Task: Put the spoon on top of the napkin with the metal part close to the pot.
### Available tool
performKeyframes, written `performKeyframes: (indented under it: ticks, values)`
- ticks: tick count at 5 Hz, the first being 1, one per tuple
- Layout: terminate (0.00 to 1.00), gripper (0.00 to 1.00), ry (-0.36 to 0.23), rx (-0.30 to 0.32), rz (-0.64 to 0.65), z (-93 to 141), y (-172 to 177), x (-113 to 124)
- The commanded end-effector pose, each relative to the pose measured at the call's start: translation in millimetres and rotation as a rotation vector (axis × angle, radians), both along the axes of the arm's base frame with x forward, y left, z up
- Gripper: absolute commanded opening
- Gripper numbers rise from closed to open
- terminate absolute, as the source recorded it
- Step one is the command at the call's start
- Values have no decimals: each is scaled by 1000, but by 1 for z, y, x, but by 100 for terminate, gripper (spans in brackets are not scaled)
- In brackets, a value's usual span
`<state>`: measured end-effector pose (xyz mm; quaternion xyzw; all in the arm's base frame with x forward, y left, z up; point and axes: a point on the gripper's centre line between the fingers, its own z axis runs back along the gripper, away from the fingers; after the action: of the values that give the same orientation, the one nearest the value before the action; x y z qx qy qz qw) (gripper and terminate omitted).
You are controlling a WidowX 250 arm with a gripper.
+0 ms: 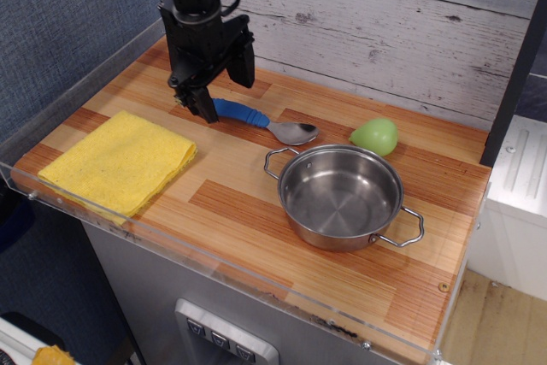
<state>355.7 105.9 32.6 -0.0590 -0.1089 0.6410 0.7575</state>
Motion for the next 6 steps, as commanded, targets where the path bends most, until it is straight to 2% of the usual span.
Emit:
performKeyframes:
  ticks: [1,2,3,6]
  values:
    - [0,100,8,14,68,4,-6,13]
    - [0,100,54,-15,103,-3,-10,13]
    - [0,0,83,-27,125,-5,-10,11]
    - [0,0,60,-51,98,7,-12,3]
